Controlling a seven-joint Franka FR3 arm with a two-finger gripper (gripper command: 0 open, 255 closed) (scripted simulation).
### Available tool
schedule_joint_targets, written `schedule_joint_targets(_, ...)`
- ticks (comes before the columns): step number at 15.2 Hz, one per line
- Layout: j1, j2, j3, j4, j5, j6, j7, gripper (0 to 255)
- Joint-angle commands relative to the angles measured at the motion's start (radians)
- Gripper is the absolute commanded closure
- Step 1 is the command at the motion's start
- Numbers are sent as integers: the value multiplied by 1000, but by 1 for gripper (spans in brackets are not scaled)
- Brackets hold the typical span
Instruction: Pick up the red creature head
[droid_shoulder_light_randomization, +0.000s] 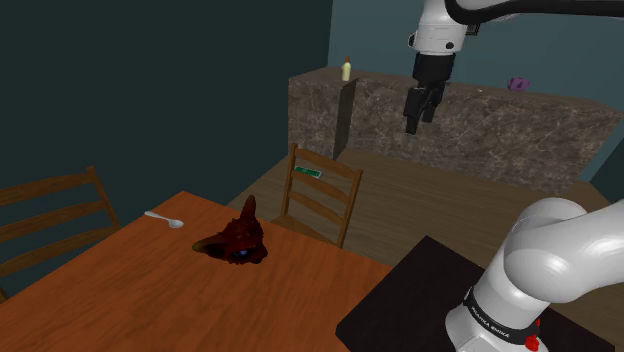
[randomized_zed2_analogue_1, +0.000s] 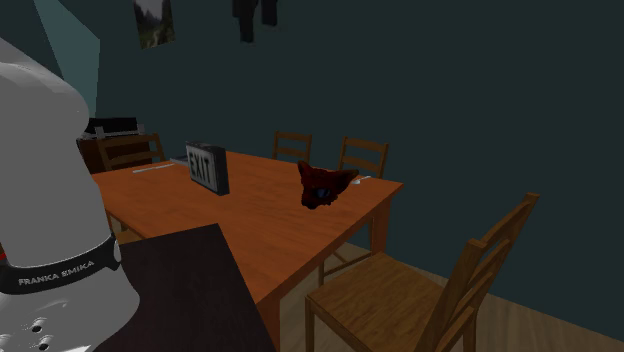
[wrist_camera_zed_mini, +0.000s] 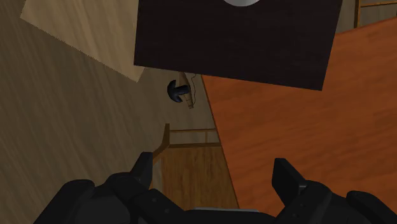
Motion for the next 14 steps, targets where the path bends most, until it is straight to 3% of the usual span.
schedule_joint_targets(1,0,0,0,0,0,0,0,0)
schedule_joint_targets(8,5,94,123,-82,76,182,231,0)
schedule_joint_targets(14,3,241,226,-88,111,342,426,0)
